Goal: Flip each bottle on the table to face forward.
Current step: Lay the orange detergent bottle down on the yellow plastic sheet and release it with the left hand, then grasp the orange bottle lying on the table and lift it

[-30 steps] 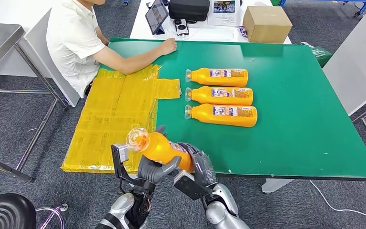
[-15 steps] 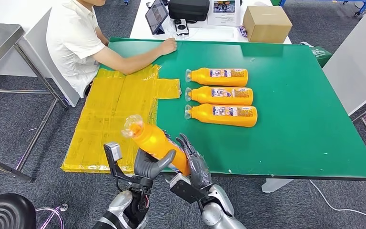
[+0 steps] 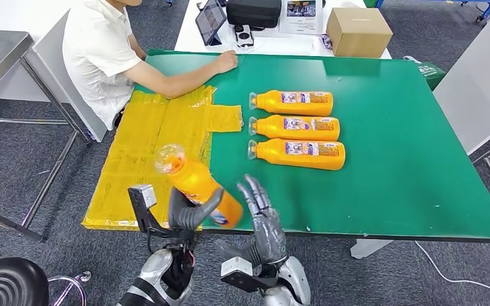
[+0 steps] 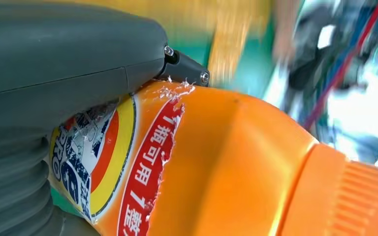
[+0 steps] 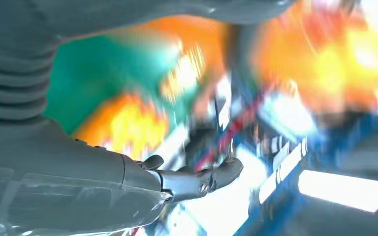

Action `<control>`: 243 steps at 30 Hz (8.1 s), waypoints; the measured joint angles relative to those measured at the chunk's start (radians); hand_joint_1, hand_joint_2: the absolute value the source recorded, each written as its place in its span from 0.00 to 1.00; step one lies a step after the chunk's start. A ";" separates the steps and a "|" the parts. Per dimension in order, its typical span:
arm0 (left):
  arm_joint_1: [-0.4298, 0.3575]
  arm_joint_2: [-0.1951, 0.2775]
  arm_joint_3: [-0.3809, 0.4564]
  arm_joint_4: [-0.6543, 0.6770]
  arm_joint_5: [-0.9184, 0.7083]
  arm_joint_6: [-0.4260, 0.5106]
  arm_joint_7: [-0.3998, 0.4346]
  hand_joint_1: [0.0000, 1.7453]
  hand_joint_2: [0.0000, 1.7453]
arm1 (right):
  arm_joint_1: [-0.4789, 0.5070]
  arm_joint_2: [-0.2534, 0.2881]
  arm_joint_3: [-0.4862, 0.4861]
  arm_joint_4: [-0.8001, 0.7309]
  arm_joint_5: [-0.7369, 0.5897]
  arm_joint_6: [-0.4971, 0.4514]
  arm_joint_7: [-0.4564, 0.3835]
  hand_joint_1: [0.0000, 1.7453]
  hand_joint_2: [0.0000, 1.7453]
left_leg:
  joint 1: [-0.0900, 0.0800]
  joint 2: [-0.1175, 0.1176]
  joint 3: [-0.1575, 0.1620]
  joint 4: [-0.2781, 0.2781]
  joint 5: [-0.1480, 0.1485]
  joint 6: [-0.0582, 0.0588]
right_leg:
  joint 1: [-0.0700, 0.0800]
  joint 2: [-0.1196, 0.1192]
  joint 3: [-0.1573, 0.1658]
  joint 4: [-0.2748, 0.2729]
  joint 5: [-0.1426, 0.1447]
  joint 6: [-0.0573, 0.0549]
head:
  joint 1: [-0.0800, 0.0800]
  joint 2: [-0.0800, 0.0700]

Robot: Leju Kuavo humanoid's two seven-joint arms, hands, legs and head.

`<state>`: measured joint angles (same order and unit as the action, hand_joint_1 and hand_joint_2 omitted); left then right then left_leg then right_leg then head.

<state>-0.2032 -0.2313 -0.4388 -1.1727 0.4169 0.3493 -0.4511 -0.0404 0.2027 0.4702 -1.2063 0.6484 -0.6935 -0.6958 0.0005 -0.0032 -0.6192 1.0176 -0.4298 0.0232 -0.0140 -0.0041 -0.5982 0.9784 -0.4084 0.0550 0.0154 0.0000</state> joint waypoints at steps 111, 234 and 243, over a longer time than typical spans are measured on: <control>-0.313 0.058 0.014 0.343 -1.318 0.011 0.302 0.00 1.00 | 0.136 0.138 -0.428 -0.351 -0.231 -0.006 -0.003 0.00 1.00 | -0.003 0.000 0.000 0.000 0.002 0.003 | -0.003 -0.002 0.000 0.000 0.000 0.001 | 0.000 0.000; -0.103 0.084 -0.236 -0.112 -0.702 -0.192 0.105 0.00 1.00 | -0.403 -0.261 -0.323 0.651 0.555 0.025 0.434 0.00 1.00 | -0.004 0.000 0.003 0.000 0.003 0.003 | -0.003 -0.002 0.004 0.000 0.001 0.001 | 0.000 0.000; -0.114 0.073 -0.242 -0.091 -0.661 -0.205 0.109 0.00 1.00 | -0.434 -0.260 -0.301 0.702 0.566 0.036 0.433 0.57 1.00 | -0.004 0.000 0.006 0.000 0.003 0.003 | -0.003 -0.002 0.006 0.000 0.001 0.001 | 0.000 0.000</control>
<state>-0.3167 -0.1584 -0.6807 -1.2636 -0.2445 0.1440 -0.3424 -0.4744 -0.0573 0.1695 -0.5043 1.2143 -0.6574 -0.2628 -0.0030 -0.0031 -0.6133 1.0179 -0.4273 0.0263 -0.0168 -0.0061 -0.5921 0.9785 -0.4070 0.0564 0.0154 0.0000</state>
